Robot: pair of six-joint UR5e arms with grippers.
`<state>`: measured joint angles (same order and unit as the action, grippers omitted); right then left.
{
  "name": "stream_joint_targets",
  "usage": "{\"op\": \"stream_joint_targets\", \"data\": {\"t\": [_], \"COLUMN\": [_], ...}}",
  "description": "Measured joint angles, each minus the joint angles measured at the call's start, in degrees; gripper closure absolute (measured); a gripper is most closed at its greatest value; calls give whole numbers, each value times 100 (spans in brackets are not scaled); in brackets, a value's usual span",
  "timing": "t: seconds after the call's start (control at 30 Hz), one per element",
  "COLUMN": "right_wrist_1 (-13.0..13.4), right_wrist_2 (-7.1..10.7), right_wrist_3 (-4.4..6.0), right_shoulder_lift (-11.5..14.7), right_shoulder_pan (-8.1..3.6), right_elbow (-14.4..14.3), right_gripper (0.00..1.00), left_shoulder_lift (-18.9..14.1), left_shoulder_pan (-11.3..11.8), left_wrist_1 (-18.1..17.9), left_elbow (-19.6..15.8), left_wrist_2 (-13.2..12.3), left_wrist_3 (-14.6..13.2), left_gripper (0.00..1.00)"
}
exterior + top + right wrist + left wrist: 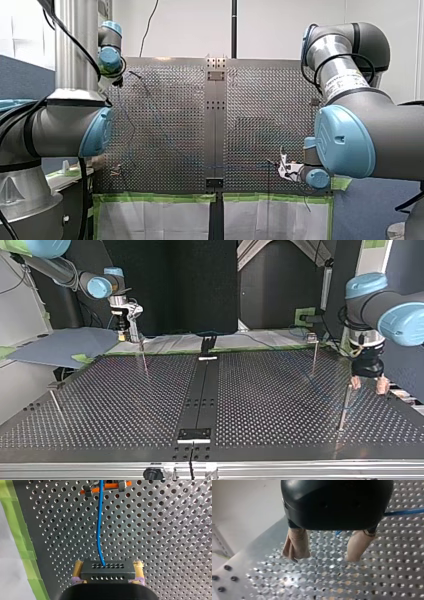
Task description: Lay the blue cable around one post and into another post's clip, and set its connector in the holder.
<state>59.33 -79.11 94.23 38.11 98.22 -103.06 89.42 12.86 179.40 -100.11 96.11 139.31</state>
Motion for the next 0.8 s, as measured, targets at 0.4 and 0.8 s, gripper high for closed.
{"op": "stream_joint_targets", "data": {"t": [0.4,0.8], "right_wrist_1": [-3,-23], "right_wrist_2": [0,-5], "right_wrist_3": [0,0], "right_shoulder_lift": [0,0], "right_shoulder_pan": [0,0], "right_elbow": [0,0], "right_gripper": [96,96], "left_shoulder_lift": [173,179], "left_shoulder_pan": [-77,-227], "left_wrist_1": [625,1204], "left_elbow": [400,422], "left_wrist_2": [538,194], "left_wrist_3": [-460,-647], "left_gripper": [0,0]}}
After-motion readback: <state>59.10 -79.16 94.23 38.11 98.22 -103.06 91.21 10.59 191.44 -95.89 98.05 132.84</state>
